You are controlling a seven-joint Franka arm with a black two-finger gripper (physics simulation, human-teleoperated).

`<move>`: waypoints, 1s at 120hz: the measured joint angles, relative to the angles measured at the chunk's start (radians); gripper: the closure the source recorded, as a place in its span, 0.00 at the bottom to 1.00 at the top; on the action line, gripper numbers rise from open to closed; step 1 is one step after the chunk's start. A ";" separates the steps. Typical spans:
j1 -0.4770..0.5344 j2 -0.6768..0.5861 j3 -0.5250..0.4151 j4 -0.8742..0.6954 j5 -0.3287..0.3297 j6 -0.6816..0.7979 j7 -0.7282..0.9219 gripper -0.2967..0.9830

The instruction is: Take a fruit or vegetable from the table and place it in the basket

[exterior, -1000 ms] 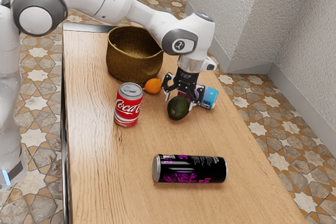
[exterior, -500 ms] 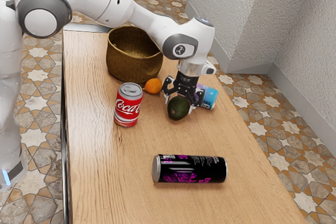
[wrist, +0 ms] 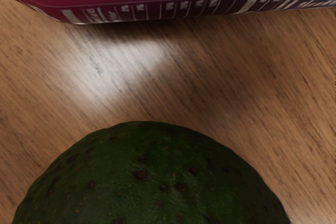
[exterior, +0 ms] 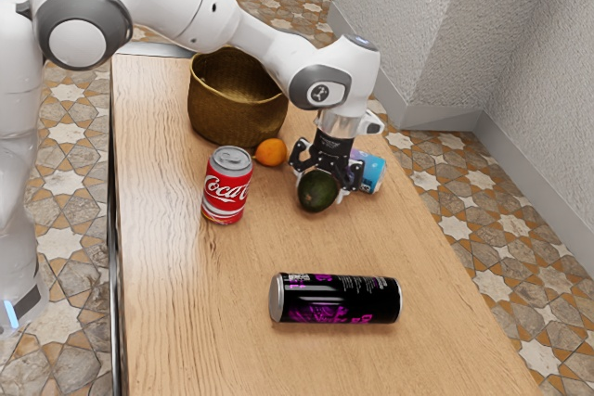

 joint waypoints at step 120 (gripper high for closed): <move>0.006 0.021 0.000 0.005 -0.019 0.020 0.015 0.59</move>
